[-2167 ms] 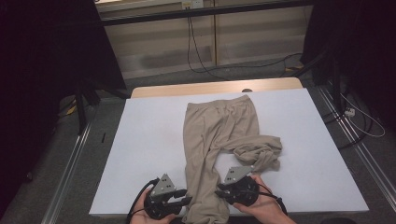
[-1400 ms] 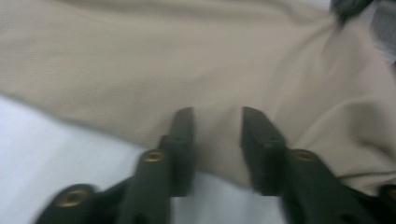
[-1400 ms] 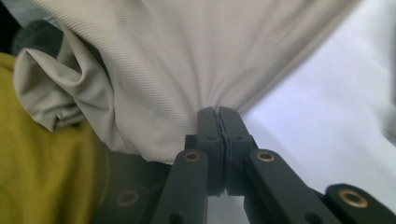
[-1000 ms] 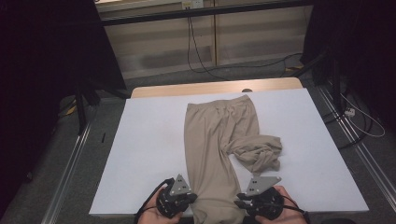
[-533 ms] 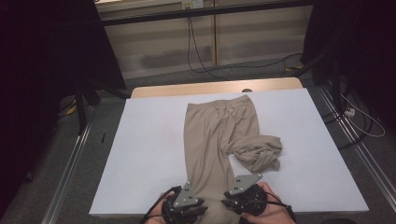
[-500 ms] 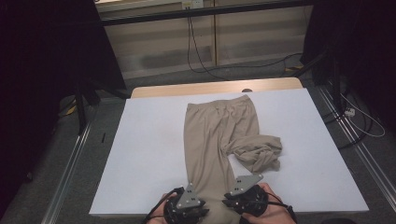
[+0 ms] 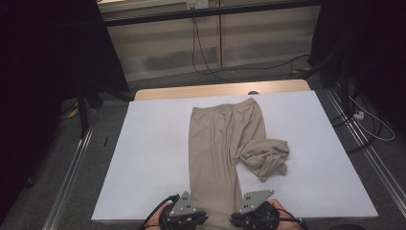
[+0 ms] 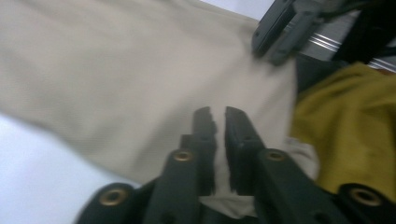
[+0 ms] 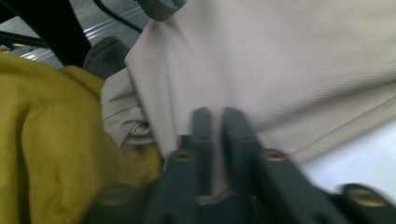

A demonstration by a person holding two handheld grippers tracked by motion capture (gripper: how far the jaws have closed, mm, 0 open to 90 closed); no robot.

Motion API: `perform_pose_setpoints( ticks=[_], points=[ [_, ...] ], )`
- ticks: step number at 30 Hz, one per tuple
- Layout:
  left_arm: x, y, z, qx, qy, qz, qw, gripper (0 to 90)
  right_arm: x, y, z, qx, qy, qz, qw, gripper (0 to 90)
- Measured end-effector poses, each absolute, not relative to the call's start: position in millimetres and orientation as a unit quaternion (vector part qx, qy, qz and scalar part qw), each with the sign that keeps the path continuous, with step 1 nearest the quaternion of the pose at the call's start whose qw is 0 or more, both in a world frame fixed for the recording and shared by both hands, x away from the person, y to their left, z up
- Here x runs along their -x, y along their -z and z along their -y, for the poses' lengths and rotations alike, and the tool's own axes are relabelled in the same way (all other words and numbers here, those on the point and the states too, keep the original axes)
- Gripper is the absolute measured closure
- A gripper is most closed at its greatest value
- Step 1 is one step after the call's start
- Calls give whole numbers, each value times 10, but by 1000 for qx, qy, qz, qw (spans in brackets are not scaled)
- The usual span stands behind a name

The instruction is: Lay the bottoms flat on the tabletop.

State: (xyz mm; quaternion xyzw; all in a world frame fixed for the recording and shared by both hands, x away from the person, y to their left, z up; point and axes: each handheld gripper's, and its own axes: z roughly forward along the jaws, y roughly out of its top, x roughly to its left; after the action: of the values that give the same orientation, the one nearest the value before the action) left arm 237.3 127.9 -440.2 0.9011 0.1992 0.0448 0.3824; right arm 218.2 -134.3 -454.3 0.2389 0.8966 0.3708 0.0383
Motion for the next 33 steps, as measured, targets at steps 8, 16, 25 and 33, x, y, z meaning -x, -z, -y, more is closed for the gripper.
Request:
perform_pose_setpoints(
  ticks=[8, 16, 25, 33],
  points=[
    [-2622, 4513, -1291, -900, -99, -232, 356, 592, -2516, 4552, 1467, -297, -366, -874, 117, 573],
    [-2648, 4515, -1347, -896, -87, -251, 356, 550, -2409, 4550, 1489, -290, -354, -885, 90, 894],
    [-2765, 4430, -1397, -872, -119, -274, 388, 342, -2591, 4395, 1918, -357, -390, -838, 135, 571],
    [-2818, 4436, -1371, -866, -119, -282, 395, 278, -2981, 4365, 2327, -425, -375, -793, 221, 331]
  ],
)
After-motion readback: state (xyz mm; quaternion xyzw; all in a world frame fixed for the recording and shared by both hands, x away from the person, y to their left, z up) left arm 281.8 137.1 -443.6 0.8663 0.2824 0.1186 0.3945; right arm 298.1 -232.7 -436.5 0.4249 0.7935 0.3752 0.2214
